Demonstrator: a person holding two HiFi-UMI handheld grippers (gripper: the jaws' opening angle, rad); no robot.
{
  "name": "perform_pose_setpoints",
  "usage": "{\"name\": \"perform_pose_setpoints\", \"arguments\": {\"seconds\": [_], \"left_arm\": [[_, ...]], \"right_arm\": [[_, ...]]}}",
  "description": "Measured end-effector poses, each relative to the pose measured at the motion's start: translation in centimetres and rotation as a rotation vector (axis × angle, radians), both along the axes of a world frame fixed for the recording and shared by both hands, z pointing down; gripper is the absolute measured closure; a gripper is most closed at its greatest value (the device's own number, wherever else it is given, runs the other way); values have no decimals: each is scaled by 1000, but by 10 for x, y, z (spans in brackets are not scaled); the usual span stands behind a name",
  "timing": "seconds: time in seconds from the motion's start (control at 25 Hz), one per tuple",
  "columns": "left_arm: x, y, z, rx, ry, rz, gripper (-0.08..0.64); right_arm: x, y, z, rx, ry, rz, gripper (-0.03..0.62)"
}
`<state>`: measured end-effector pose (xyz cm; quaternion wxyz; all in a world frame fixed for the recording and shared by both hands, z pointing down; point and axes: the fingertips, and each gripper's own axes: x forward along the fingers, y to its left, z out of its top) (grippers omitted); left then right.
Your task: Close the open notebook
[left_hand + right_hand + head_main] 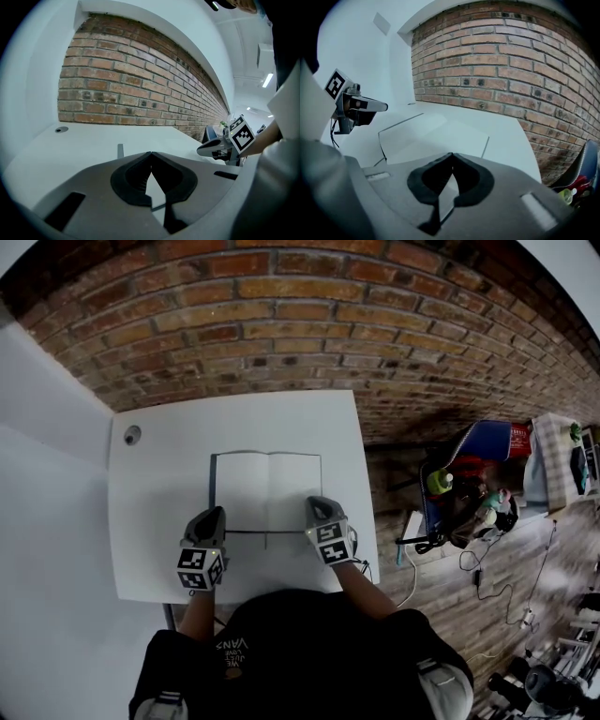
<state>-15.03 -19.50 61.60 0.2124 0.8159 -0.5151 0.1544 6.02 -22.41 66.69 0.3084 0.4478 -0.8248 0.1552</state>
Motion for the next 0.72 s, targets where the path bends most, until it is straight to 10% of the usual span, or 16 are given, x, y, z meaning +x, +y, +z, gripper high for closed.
{"name": "perform_pose_setpoints", "arguments": {"seconds": [0.72], "left_arm": [[-18,-4,40,-128,3,-72,548]], "right_arm": [[1,3,17,-50,-6,-24,594]]}}
